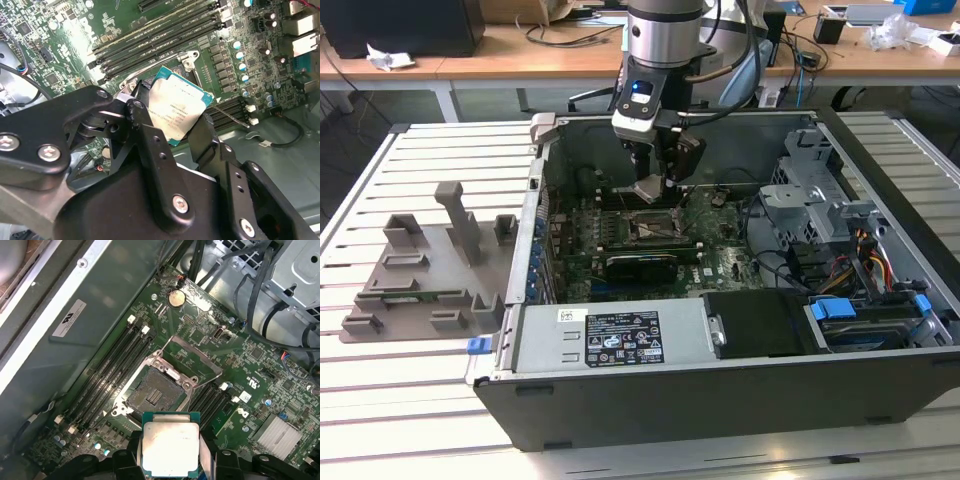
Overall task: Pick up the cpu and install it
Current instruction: 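Place the cpu into insertion slot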
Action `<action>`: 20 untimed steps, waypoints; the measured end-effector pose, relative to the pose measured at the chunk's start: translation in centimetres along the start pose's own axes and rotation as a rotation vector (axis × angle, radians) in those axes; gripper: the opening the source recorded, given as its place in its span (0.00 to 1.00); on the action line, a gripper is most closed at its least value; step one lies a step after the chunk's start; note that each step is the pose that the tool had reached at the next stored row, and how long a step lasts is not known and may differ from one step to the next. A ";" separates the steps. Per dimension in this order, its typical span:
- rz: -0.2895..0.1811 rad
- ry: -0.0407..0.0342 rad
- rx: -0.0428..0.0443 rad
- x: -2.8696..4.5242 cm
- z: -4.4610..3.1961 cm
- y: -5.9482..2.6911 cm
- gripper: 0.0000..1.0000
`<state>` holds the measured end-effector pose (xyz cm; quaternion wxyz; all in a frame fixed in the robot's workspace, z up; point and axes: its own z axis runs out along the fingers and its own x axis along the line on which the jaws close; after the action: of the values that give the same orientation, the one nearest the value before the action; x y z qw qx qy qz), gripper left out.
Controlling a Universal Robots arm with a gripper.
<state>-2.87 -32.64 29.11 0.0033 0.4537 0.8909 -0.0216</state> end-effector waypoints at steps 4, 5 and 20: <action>0.000 0.0000 0.0000 -0.01 0.00 0.01 0.55; 0.001 0.0000 0.0000 -0.01 0.00 0.02 0.55; 0.142 0.0030 0.0052 -0.01 0.00 0.02 0.55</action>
<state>-2.85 -32.64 29.10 0.0023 0.5159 0.8563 -0.0230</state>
